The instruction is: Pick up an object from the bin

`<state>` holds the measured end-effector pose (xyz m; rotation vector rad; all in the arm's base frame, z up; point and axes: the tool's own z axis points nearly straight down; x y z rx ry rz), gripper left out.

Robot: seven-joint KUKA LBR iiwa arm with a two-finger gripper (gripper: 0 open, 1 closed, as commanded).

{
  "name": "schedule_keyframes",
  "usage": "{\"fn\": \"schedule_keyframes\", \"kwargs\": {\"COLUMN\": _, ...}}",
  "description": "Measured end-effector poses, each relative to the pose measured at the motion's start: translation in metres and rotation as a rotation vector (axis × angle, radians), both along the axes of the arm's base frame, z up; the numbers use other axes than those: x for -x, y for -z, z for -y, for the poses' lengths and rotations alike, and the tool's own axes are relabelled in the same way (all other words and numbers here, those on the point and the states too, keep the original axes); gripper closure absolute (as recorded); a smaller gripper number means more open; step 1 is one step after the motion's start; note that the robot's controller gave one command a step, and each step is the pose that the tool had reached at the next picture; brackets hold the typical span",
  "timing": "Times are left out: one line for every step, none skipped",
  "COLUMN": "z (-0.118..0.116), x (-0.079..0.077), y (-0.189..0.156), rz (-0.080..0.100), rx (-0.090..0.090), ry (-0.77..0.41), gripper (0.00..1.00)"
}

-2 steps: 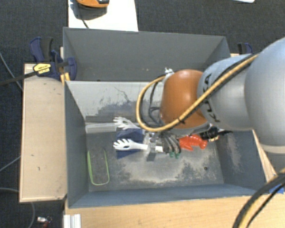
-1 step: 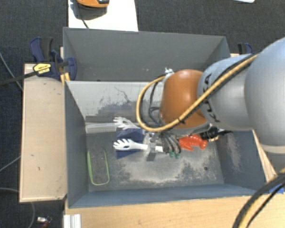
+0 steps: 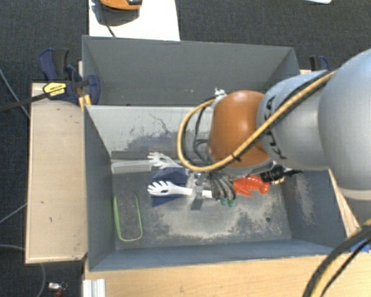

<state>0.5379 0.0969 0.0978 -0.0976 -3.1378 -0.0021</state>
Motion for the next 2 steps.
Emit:
{"fn": "schedule_keyframes", "kwargs": {"z": 0.0, "x": -0.006, "y": -0.067, "rz": 0.0, "rx": 0.0, "ry": -0.014, "gripper": 1.0}}
{"fn": "schedule_keyframes", "kwargs": {"z": 0.008, "x": 0.004, "y": -0.128, "rz": -0.002, "rx": 0.0, "ry": -0.011, "gripper": 1.0}}
